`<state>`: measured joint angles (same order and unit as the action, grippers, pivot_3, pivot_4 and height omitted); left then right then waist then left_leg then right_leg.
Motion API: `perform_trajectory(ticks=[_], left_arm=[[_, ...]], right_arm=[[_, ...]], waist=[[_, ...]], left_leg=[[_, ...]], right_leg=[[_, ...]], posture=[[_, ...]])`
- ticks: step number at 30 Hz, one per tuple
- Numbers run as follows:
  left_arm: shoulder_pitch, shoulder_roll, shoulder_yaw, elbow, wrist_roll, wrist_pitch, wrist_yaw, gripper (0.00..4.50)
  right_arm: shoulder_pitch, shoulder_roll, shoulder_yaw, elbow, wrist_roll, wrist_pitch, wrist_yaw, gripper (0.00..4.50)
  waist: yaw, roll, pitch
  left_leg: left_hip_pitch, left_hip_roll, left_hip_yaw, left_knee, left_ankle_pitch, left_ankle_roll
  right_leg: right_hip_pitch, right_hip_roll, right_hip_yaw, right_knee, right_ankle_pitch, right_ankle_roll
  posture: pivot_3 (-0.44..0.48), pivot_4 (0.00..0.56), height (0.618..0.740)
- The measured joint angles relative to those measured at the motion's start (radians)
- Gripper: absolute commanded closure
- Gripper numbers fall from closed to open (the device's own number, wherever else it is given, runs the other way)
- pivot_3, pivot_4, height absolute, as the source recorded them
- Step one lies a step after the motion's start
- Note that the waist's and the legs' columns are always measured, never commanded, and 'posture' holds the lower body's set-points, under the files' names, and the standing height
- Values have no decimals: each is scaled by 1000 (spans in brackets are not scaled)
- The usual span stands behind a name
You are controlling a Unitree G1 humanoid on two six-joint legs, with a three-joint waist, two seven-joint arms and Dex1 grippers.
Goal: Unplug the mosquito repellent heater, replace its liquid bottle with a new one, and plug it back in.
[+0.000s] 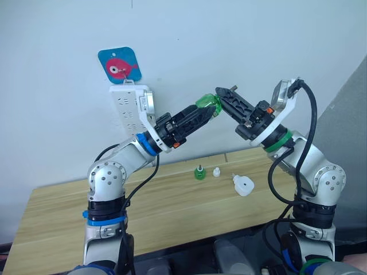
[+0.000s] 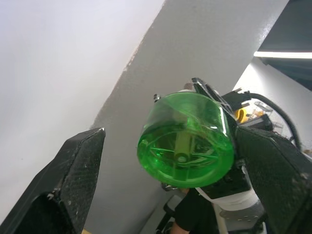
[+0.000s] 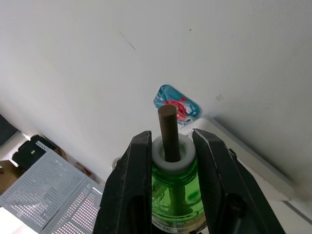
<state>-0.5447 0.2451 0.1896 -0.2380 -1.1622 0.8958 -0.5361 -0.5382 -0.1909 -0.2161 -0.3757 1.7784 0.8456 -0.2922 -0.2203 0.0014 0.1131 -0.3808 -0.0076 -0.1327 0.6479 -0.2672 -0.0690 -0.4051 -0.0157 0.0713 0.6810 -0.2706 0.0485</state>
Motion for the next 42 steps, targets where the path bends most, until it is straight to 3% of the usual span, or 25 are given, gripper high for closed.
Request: perform_trajectory(ticks=[15, 38, 42], left_arm=[[-5, 22, -9, 38, -16, 12, -25, 0], [-7, 7, -1, 62, -106, 16, 1, 0], [-14, -9, 0, 66, -116, 14, 6, 894]], right_arm=[[-2, -76, 101, -12, 87, -113, -35, 3635], [-6, -106, 122, -12, 89, -141, -12, 3635], [-6, -106, 126, -12, 89, -141, -9, 3635]], waist=[[2, 1, -1], [4, 1, -1], [5, 1, -1]], left_leg=[[0, 0, 0, 0, 0, 0], [0, 0, 0, 0, 0, 0], [0, 0, 0, 0, 0, 0]], right_leg=[[0, 0, 0, 0, 0, 0], [0, 1, 0, -1, 0, 0], [0, 1, 0, -1, 0, 0]], posture=[[-212, 62, 740], [-209, 64, 740], [-208, 64, 740]])
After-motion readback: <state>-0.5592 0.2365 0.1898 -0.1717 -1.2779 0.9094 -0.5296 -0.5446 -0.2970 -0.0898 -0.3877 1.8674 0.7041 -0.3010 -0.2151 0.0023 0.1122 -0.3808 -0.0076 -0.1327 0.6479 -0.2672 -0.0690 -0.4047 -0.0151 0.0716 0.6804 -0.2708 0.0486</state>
